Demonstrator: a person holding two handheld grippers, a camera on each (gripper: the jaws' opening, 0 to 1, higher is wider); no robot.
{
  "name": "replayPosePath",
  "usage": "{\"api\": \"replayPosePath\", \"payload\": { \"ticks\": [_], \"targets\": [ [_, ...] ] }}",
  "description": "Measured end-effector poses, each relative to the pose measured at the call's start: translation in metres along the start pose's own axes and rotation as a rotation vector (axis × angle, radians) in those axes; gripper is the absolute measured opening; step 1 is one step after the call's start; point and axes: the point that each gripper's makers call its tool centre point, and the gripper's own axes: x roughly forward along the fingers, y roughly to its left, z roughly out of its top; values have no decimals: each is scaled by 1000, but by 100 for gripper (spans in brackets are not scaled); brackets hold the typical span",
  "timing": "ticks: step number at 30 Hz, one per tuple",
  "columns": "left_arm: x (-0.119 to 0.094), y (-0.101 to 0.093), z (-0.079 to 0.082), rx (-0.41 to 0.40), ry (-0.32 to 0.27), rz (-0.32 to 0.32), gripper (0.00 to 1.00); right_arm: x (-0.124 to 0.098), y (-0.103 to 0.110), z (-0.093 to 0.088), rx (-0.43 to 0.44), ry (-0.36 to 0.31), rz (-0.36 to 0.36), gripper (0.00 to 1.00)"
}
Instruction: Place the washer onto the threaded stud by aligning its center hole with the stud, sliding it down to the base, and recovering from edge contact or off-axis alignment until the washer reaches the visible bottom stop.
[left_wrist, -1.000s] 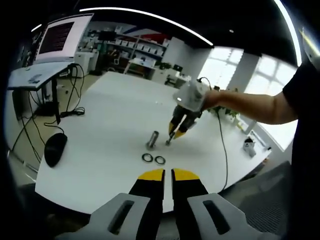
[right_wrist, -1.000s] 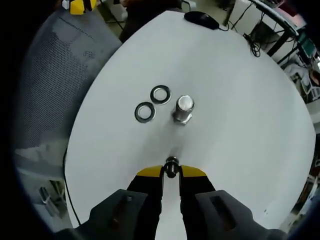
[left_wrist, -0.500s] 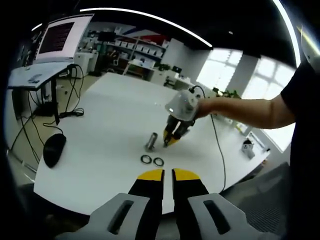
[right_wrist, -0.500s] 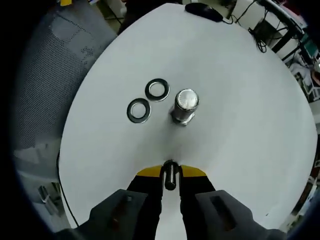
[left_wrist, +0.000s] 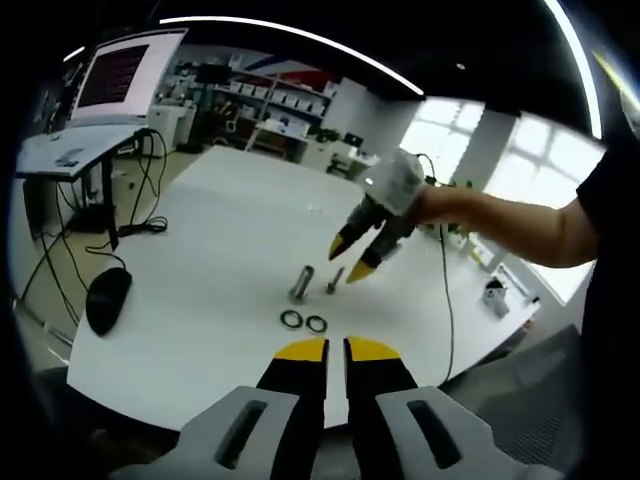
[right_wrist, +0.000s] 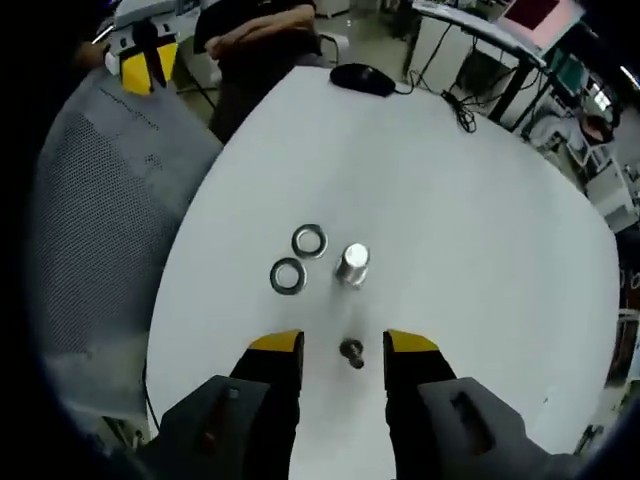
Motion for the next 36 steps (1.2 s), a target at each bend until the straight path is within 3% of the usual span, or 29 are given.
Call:
{"api": "replayPosePath", "payload": {
  "ticks": [2,8,10,20,25,36],
  "targets": [
    [0,0,-2,1,9,4,3,-7,6,8,29,-40,-11,34],
    [-1,-4,0,8,-11,-7,4,-22,30,14,36,-65,-38,34],
    [-2,-7,2,9,-25,-15,4,-24,41,14,39,-66,-34,32],
    [-4,-2,-9,12,21,-3,4,-26,88,10,10,-46,-23,30],
    [-4,-2,-14,17,46,0,4,-20,103,9,-1,-49,-10,30],
    [-6,-6,-8,5,6,-15,3,10,108,13,10,1,23,30]
  ]
}}
